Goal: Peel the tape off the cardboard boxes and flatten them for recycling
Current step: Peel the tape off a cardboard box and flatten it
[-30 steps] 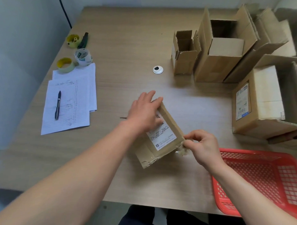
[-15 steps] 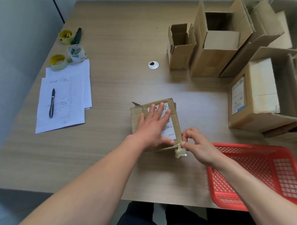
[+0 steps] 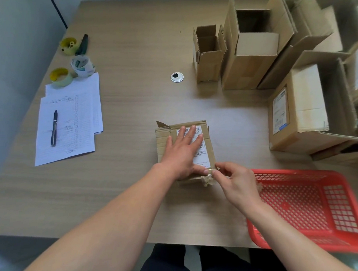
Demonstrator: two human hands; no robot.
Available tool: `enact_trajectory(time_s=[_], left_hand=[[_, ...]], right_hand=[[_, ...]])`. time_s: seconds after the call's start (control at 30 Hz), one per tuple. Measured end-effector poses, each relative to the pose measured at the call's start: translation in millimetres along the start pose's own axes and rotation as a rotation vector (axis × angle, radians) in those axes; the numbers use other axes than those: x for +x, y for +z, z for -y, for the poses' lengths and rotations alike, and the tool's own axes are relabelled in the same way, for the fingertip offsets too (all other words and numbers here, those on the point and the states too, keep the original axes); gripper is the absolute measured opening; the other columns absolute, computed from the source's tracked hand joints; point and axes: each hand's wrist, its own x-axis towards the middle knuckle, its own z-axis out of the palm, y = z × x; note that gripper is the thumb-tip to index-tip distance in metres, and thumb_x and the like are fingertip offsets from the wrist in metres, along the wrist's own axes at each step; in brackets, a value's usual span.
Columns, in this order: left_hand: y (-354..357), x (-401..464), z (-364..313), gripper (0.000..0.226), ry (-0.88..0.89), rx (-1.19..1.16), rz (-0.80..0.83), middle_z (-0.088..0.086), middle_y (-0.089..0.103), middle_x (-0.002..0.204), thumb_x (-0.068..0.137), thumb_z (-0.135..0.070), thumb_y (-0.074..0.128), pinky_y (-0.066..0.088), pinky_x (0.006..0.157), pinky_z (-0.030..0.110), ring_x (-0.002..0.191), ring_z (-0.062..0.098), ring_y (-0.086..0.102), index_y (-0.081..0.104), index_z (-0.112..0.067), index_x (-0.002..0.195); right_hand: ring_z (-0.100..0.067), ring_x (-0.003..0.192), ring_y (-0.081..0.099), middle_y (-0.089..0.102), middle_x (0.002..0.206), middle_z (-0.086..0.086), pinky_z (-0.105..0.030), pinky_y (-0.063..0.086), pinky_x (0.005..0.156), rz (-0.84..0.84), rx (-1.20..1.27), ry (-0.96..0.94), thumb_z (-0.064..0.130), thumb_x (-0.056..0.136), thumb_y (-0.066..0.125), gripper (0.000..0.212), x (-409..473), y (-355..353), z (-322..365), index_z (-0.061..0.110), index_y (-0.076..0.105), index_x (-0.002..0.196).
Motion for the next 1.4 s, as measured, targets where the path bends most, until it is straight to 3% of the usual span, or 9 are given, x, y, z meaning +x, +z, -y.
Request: enact_trajectory(time_s=[0.27,0.5,0.8,0.9,1.03,1.27,1.4], left_hand=[[3.0,-0.8,1.0,0.116,-0.01,-0.009,-0.028,-0.003,-0.019,0.166,0.072,-0.077,0.065,-0.006,0.121,0.056,0.151,0.024,-0.022,0.007,-0.029,0.16],[6.5,-5.5,-1.4,0.115,-0.03,0.013,-0.071,-0.001,-0.015,0.166,0.073,-0.076,0.065,-0.005,0.12,0.056,0.151,0.025,-0.019,0.009,-0.027,0.159],[10.0,-16.6,-6.1,0.105,-0.037,0.051,-0.131,0.004,-0.007,0.167,0.077,-0.075,0.061,-0.001,0.12,0.056,0.152,0.029,-0.013,0.018,-0.024,0.158],[11.9,-21.1,-7.9,0.101,-0.015,0.04,-0.139,0.005,-0.002,0.167,0.078,-0.072,0.062,0.002,0.12,0.056,0.153,0.03,-0.01,0.024,-0.021,0.157],[13.2,-29.4,-4.4,0.104,0.041,0.007,-0.089,0.005,-0.004,0.167,0.073,-0.07,0.069,-0.001,0.12,0.056,0.153,0.028,-0.012,0.028,-0.021,0.155],[10.4,-34.8,-3.1,0.105,0.022,0.002,-0.031,0.004,-0.008,0.167,0.075,-0.065,0.071,-0.002,0.12,0.055,0.152,0.026,-0.016,0.022,-0.022,0.157],[7.6,-32.5,-1.8,0.105,0.02,0.002,-0.01,0.004,-0.008,0.167,0.075,-0.066,0.071,-0.001,0.12,0.057,0.152,0.027,-0.015,0.022,-0.023,0.157]], right_hand=[[-0.028,0.081,0.066,0.073,0.079,-0.002,-0.036,0.048,0.07,0.061,-0.123,0.127,0.022,0.087,0.07,0.011,9.7,0.0,9.7,0.018,0.072,0.076],[-0.038,0.094,0.059,0.06,0.104,-0.012,-0.037,0.031,0.066,0.151,-0.467,-0.066,0.024,0.1,0.047,0.016,7.0,-0.3,14.6,0.011,0.055,0.1],[-0.037,0.066,0.06,0.06,0.082,-0.008,-0.036,0.038,0.048,0.097,-0.505,-0.24,0.018,0.087,0.07,0.012,1.6,-8.7,9.3,0.012,0.062,0.082],[-0.038,0.074,0.061,0.059,0.09,-0.008,-0.038,0.038,0.054,0.179,-0.605,-0.252,0.017,0.088,0.065,0.007,7.0,-10.2,11.8,0.012,0.06,0.089],[-0.033,0.095,0.06,0.056,0.109,-0.008,-0.035,0.033,0.066,0.282,-0.735,-0.261,0.016,0.094,0.052,0.015,14.0,-11.6,19.7,0.012,0.052,0.109],[-0.033,0.087,0.058,0.056,0.101,-0.009,-0.035,0.033,0.065,0.289,-0.623,-0.345,0.018,0.098,0.047,0.01,14.0,-11.4,11.2,0.012,0.052,0.104],[-0.034,0.067,0.058,0.058,0.083,-0.007,-0.035,0.039,0.051,0.154,-0.513,-0.399,0.019,0.091,0.066,0.01,10.8,-12.9,-0.8,0.014,0.059,0.086]])
